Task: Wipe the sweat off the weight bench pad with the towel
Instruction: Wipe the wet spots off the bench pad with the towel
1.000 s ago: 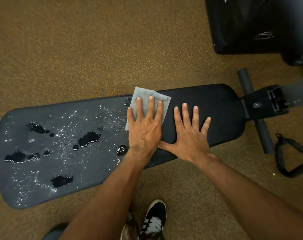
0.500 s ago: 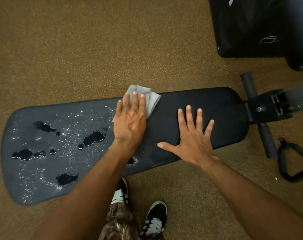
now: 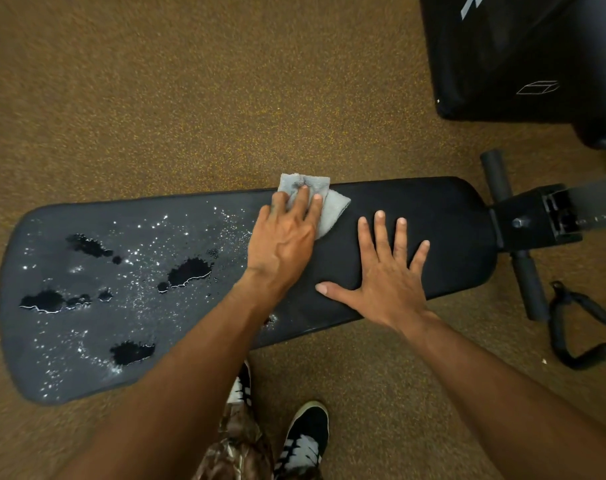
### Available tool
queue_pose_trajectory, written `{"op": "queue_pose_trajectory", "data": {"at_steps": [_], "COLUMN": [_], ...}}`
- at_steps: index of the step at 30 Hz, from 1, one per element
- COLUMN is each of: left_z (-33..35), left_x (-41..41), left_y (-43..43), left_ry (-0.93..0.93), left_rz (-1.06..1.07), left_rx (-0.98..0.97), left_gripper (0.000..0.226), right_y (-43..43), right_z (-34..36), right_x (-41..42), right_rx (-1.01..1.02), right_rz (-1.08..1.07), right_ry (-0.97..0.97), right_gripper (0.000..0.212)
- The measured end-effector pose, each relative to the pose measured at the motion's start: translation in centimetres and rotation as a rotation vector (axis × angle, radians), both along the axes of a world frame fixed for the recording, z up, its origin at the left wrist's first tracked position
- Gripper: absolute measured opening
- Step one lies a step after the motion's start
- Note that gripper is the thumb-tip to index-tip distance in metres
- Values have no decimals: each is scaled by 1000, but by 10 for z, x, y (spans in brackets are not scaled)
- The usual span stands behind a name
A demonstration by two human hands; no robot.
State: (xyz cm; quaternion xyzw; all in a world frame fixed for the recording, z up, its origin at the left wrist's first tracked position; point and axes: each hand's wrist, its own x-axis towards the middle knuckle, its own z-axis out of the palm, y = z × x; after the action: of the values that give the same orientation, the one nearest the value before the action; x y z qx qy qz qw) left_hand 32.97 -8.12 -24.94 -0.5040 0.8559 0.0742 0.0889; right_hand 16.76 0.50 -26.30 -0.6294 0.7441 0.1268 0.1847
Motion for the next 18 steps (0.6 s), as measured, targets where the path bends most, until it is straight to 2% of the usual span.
{"op": "queue_pose_trajectory", "data": {"at_steps": [4,8,11,15,18], "left_z": [3,1,4,1,-2], "left_x": [29,50,30,-6,0], "left_y": [1,8,13,21,24], "left_ry": [-79,-132,-89,20,25], "left_rz": [-7,133,217,108,28], "left_rx": [-17,-23,-7,10,-14], "left_gripper": [65,59,60,62,58], "right_y": [-1,1,-1,-3,3], "right_z": [1,1,4,17,18], "right_x": [-1,-1,0,14,33], "right_rx": [11,10,28,78,110], "right_rz": [1,-3,-24,-58,-94], "right_ry": [-4,-12,-1,-57,-62], "right_gripper": [127,126,126,133,145]}}
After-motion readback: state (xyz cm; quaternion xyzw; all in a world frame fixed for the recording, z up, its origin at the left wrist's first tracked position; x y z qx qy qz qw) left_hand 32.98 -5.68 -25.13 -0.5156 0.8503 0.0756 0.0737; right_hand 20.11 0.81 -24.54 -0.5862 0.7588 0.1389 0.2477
